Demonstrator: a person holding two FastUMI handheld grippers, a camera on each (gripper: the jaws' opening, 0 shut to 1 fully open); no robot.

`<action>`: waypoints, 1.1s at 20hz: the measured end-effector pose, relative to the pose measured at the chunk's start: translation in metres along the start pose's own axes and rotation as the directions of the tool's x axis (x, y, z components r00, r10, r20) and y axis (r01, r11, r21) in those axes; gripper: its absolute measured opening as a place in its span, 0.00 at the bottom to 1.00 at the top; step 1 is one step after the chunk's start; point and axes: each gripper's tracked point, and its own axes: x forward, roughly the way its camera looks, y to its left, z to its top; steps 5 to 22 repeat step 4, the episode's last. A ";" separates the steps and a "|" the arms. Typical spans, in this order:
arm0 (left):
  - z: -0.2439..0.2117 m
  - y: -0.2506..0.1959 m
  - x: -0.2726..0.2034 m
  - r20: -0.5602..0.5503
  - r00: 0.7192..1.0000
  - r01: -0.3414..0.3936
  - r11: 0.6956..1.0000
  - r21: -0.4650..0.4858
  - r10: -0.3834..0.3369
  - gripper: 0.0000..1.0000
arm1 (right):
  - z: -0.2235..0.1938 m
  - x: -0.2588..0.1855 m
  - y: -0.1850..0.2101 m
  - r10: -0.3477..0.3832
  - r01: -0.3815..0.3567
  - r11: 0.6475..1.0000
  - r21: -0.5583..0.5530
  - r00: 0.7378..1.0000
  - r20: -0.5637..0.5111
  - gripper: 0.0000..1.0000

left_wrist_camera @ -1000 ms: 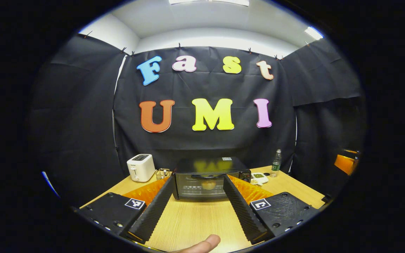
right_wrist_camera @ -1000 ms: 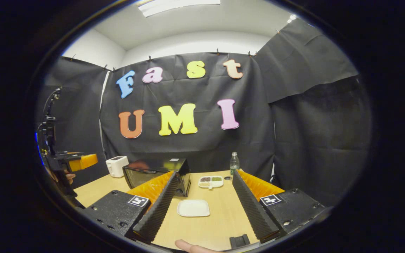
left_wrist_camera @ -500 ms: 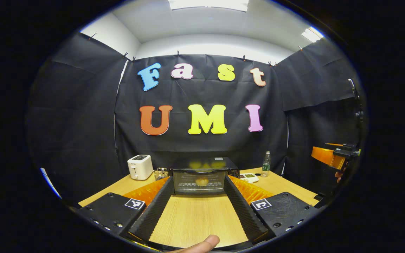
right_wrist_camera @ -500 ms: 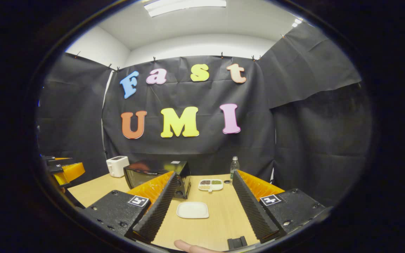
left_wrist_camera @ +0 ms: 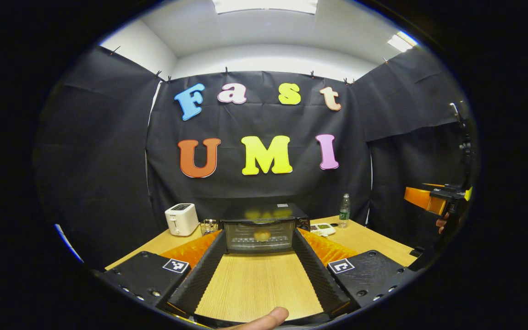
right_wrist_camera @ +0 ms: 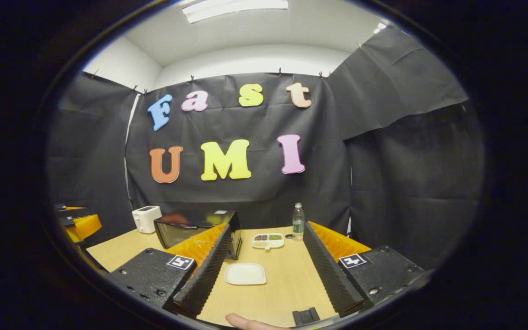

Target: Open the electric oven with the left hand, put the food in, and close the electric oven.

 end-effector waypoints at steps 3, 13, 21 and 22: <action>0.000 0.001 0.000 -0.007 1.000 -0.009 1.000 0.011 0.009 0.94 | 0.003 -0.002 -0.002 -0.004 0.004 1.000 0.002 1.000 0.011 0.96; 0.001 0.000 0.000 -0.005 1.000 -0.010 1.000 0.014 0.010 0.94 | 0.006 -0.003 -0.006 -0.017 0.017 1.000 0.008 1.000 0.026 0.96; 0.001 0.000 0.000 -0.005 1.000 -0.010 1.000 0.014 0.010 0.94 | 0.006 -0.003 -0.006 -0.017 0.017 1.000 0.008 1.000 0.026 0.96; 0.001 0.000 0.000 -0.005 1.000 -0.010 1.000 0.014 0.010 0.94 | 0.006 -0.003 -0.006 -0.017 0.017 1.000 0.008 1.000 0.026 0.96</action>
